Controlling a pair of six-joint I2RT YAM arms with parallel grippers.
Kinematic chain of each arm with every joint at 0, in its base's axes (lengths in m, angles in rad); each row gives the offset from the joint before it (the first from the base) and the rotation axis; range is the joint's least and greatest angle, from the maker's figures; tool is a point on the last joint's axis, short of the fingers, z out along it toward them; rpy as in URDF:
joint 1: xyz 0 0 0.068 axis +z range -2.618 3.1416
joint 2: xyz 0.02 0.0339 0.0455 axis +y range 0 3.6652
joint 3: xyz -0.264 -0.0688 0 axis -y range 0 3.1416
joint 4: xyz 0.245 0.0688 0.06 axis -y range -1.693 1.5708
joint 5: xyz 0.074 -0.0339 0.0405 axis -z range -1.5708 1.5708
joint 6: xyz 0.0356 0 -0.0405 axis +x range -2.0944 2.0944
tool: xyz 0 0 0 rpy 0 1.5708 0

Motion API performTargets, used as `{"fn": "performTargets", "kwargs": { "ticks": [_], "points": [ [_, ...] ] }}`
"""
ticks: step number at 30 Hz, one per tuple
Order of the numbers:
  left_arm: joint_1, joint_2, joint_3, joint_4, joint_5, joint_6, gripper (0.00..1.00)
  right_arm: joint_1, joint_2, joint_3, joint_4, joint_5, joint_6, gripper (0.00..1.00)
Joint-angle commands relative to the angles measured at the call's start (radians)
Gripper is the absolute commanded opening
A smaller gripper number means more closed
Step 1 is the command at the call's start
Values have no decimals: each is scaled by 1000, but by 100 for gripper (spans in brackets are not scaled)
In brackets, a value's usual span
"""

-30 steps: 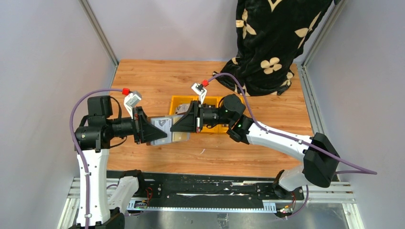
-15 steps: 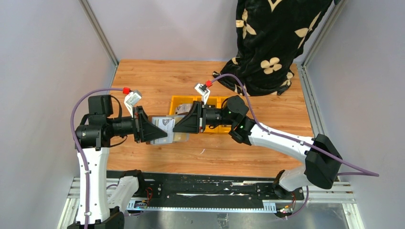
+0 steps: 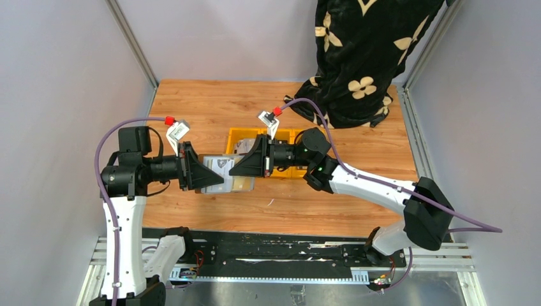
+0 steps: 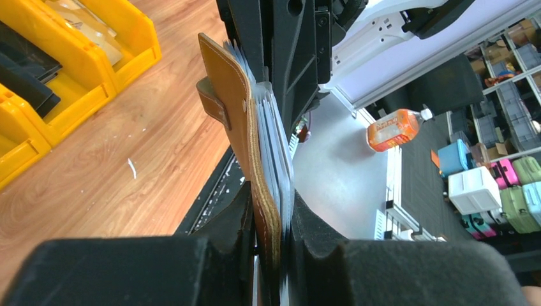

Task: Take the credit cards out of the card holder
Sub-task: Remove the credit card from the card holder.

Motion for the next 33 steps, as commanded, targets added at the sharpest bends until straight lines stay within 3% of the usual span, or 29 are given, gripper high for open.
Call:
{"fn": "performTargets", "kwargs": {
  "ticks": [1,7,12,15,18,19,22,24,29,33],
  "points": [
    [-11,-4,43,-6,88,-12,7,-18,-46,-56,13,10,-27,0],
    [-12,-3,32,-6,93,-10,8,-22,-64,-70,6,18,-36,0],
    [-11,-12,31,-7,88,-7,16,-20,-59,-68,22,14,-21,0],
    [-11,-11,24,-9,83,-2,16,-1,-37,-45,53,-2,4,28],
    [-11,-8,17,-9,73,-1,16,28,-10,-7,61,-14,4,35],
    [-11,-6,20,-10,68,-2,16,36,-1,0,56,-15,-2,32],
    [-11,-7,27,-9,67,-5,17,41,11,7,41,-11,-4,9],
    [-11,-12,33,-9,70,-6,19,40,12,3,34,-5,-4,2],
    [-12,-23,34,-6,90,-5,40,30,-11,-14,27,0,-16,0],
    [-11,-30,37,-6,100,0,46,17,-34,-27,-4,6,-32,0]
  ]
}}
